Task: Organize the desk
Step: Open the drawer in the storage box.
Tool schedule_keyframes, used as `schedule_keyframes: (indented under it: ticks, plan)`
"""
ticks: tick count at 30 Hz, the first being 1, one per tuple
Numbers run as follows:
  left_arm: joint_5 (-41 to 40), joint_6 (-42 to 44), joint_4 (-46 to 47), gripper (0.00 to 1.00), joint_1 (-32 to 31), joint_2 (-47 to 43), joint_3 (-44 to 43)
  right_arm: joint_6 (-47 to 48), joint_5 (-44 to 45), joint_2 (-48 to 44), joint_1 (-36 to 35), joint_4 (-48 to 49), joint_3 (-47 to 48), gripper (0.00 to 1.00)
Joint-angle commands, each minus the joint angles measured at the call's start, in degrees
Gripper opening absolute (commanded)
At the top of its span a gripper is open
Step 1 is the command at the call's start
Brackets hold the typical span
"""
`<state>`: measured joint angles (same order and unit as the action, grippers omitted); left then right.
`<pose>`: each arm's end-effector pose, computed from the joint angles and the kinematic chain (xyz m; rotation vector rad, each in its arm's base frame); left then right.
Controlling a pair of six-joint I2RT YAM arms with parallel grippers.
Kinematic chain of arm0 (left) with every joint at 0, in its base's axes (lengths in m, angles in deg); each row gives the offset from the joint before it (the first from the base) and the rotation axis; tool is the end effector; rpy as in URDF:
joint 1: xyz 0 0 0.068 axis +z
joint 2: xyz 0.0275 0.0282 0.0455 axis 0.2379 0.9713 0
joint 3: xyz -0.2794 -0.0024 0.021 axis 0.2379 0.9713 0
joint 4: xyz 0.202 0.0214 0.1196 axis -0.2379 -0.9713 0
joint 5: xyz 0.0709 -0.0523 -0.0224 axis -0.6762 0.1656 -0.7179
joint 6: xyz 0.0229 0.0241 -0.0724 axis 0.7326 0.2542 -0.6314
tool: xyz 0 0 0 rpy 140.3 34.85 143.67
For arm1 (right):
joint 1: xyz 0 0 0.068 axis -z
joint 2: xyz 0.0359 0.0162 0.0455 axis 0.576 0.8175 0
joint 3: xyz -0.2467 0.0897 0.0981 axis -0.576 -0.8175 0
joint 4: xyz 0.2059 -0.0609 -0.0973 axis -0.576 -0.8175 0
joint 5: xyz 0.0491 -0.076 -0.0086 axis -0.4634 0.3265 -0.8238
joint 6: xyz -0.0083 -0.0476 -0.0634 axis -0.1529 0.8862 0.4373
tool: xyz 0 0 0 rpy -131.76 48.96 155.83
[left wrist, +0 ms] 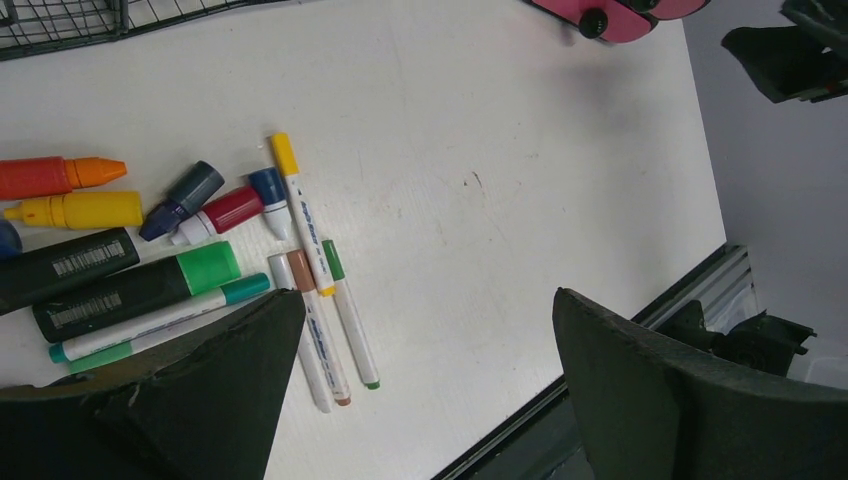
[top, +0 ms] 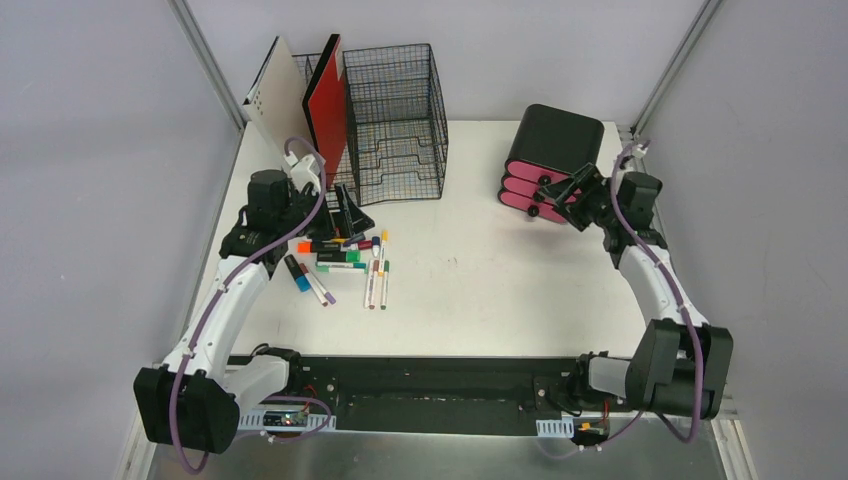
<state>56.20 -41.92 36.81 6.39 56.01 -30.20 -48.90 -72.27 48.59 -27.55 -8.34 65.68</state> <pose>0.2148 -0.0637 0.3018 0.0575 2.1813 -0.8774 0.2702 0.0014 0.2778 0.4699 2.0129 0.9250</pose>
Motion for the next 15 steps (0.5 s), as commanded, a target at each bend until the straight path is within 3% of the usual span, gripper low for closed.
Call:
schedule_keyframes:
  ticks: [1, 5, 15]
  plan:
    - [-1.23, 1.12, 0.63, 0.99, 0.77, -3.10, -0.61, -2.84, 11.26, 3.72, -4.69, 0.00, 4.98, 0.70]
    - [-1.10, 1.21, 0.58, 0.99, 0.76, -3.81, -0.63, -7.03, 18.70, 6.54, -6.79, 1.17, 7.01, 0.58]
    - [-0.13, 1.04, 0.61, 0.99, 0.87, -4.35, -0.68, -11.23, 22.40, 13.11, -7.44, -0.64, 12.87, 0.50]
